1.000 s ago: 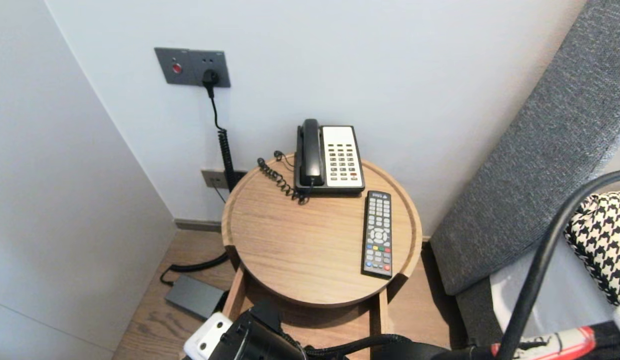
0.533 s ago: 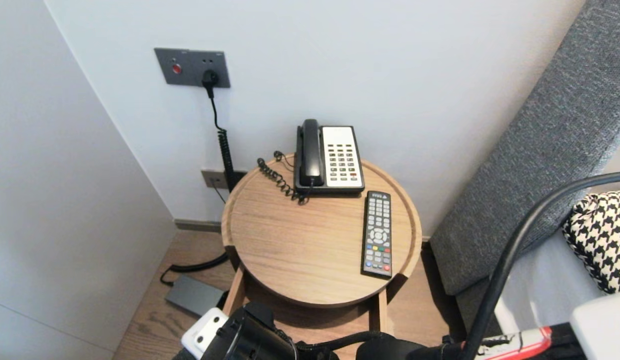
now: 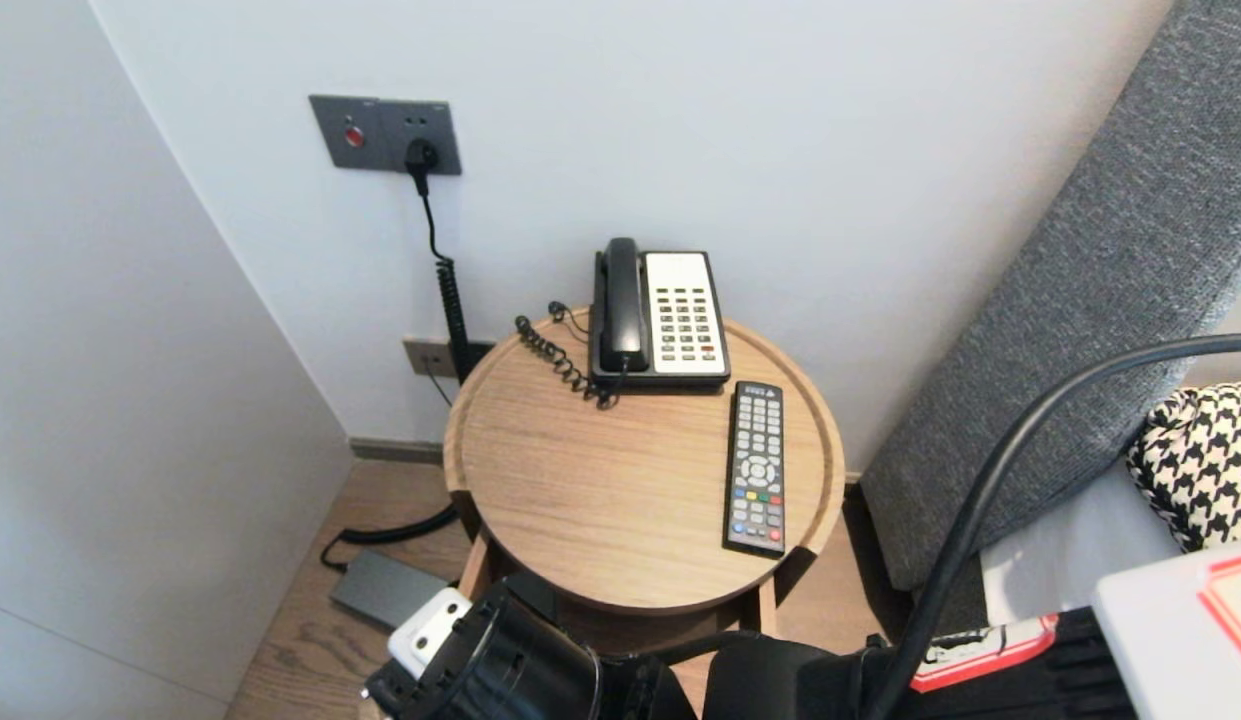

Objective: Put the remote controls on the table in the drawer one by one

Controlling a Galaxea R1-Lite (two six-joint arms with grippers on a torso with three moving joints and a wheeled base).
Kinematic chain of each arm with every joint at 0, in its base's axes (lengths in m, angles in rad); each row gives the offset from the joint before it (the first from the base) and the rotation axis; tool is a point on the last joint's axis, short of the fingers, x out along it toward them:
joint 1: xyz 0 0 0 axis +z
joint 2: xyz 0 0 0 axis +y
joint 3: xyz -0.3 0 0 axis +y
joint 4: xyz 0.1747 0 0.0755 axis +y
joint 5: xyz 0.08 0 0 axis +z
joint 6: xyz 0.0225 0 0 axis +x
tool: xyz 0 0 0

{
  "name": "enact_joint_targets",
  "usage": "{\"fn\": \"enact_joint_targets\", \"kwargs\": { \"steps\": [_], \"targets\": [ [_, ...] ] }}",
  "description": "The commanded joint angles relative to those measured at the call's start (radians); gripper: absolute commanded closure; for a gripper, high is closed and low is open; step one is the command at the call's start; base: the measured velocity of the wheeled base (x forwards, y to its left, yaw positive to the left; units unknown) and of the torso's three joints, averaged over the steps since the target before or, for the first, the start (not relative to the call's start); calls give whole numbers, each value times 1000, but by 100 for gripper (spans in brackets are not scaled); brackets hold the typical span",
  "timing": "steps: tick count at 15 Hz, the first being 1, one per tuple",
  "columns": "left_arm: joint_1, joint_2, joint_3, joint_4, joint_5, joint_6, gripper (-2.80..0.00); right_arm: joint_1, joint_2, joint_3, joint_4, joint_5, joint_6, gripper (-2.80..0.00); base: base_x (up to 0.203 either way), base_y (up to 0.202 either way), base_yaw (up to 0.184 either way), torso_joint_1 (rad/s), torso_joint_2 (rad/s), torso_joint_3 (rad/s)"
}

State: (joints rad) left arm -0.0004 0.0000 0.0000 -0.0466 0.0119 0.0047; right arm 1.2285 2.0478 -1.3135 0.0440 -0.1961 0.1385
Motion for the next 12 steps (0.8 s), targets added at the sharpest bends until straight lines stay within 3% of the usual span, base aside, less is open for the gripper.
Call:
{"fn": "enact_joint_targets", "kwargs": {
  "steps": [1, 12],
  "targets": [
    [0, -2, 9, -1, 0, 0, 0, 0, 15, 1, -1, -3, 1, 0, 0, 0, 0, 0, 0, 0],
    [-1, -2, 9, -1, 0, 0, 0, -41, 131, -7, -106, -13, -8, 0, 0, 0, 0, 0, 0, 0]
  ]
}}
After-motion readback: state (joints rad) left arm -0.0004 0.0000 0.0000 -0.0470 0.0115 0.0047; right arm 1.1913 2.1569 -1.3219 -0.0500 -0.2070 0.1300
